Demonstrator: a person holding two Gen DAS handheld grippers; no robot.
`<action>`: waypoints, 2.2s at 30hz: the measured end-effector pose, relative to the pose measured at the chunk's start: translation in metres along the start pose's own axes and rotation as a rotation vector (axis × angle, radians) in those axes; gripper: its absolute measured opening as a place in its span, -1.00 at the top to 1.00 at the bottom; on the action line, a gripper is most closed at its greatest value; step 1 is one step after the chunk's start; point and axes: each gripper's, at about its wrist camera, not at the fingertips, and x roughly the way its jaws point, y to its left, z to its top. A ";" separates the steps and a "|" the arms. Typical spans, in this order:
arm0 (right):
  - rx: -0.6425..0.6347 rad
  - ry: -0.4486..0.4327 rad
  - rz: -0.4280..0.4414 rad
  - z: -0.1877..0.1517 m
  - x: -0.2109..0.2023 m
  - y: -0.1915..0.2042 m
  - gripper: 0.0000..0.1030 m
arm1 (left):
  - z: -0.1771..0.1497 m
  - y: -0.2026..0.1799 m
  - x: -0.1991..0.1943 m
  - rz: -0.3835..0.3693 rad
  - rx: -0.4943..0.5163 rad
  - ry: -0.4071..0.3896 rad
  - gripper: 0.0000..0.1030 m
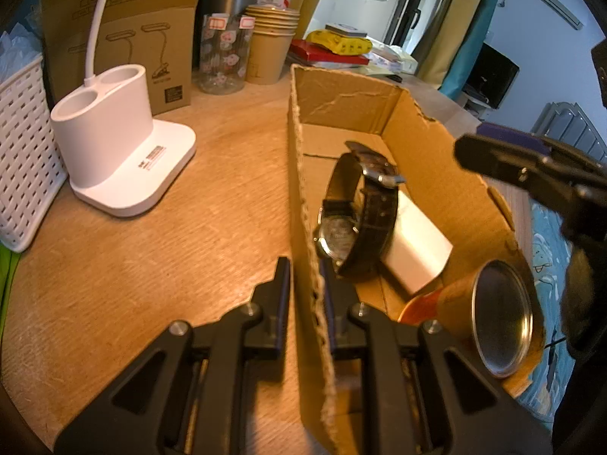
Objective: Organize rigid objects
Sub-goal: 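Carry the white charger into the box and open the right tool, then move the right tool to the white earbuds case and close on it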
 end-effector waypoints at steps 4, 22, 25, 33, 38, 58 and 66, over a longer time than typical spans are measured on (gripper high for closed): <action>0.023 -0.006 -0.007 -0.001 -0.008 -0.010 -0.27 | 0.000 0.000 0.000 0.000 0.000 0.000 0.68; 0.108 -0.010 -0.112 -0.010 -0.012 -0.068 -0.28 | 0.000 0.001 0.000 0.008 0.001 -0.002 0.68; 0.129 -0.006 -0.132 -0.012 -0.009 -0.079 -0.28 | 0.000 0.001 0.000 0.008 0.001 -0.002 0.68; 0.152 0.010 -0.170 -0.014 0.007 -0.102 -0.28 | 0.000 0.001 0.000 0.008 0.001 -0.002 0.68; 0.153 0.027 -0.190 -0.015 0.021 -0.111 -0.28 | 0.000 0.001 0.000 0.008 0.001 -0.002 0.68; 0.148 0.107 -0.170 -0.030 0.071 -0.119 -0.28 | 0.001 0.001 0.000 0.008 0.001 -0.001 0.68; 0.139 0.132 -0.168 -0.032 0.081 -0.117 -0.28 | 0.001 0.001 0.000 0.008 0.001 -0.001 0.68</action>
